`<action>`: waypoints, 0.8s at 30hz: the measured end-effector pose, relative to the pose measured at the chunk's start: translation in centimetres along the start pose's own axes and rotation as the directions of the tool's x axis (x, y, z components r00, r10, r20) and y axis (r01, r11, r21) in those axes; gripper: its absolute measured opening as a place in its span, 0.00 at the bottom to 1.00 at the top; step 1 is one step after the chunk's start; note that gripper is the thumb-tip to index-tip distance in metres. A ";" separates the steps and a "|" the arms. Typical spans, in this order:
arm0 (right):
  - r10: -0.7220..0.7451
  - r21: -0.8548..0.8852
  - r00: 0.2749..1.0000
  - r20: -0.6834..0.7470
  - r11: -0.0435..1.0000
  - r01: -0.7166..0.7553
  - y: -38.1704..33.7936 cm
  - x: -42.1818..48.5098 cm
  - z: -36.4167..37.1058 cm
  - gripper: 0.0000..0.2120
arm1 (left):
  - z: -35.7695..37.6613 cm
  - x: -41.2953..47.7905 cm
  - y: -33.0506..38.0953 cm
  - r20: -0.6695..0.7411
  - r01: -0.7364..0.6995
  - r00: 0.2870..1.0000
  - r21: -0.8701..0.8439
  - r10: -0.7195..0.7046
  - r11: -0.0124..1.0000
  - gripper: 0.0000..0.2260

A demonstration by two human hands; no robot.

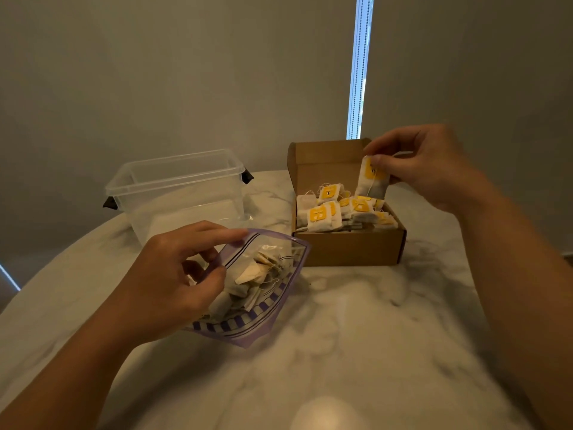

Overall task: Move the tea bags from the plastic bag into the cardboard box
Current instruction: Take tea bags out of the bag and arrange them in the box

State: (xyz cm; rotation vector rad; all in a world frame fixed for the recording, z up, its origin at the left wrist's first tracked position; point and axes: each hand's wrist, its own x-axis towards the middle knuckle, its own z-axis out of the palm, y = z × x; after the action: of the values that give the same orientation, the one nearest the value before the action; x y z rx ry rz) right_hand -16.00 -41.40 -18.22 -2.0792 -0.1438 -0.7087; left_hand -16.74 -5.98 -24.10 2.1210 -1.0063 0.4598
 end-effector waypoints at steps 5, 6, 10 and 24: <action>0.010 -0.052 0.999 -0.034 0.999 -0.012 1.4 0.4 0.1 0.06 | 0.0 0.0 0.0 0.000 -0.007 1.000 -0.001 0.007 1.000 0.20; 0.013 -0.050 0.999 -0.048 0.999 -0.016 1.6 0.4 0.1 0.06 | 0.0 0.0 -0.1 -0.001 -0.006 1.000 0.003 0.006 1.000 0.20; 0.007 -0.005 1.000 0.028 1.000 -0.006 1.5 0.2 0.7 0.07 | 0.0 0.0 -0.1 0.003 -0.002 1.000 0.004 0.002 1.000 0.21; -0.036 -0.157 0.962 0.270 0.984 0.081 1.3 -1.1 3.2 0.09 | -0.1 0.1 0.0 0.002 -0.011 1.000 -0.003 0.011 1.000 0.20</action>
State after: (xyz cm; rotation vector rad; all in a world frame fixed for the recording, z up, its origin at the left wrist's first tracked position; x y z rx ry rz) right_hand -15.12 -39.48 -21.13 -2.3347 -0.3069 -0.4861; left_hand -16.67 -5.95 -24.05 2.1145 -1.0198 0.4613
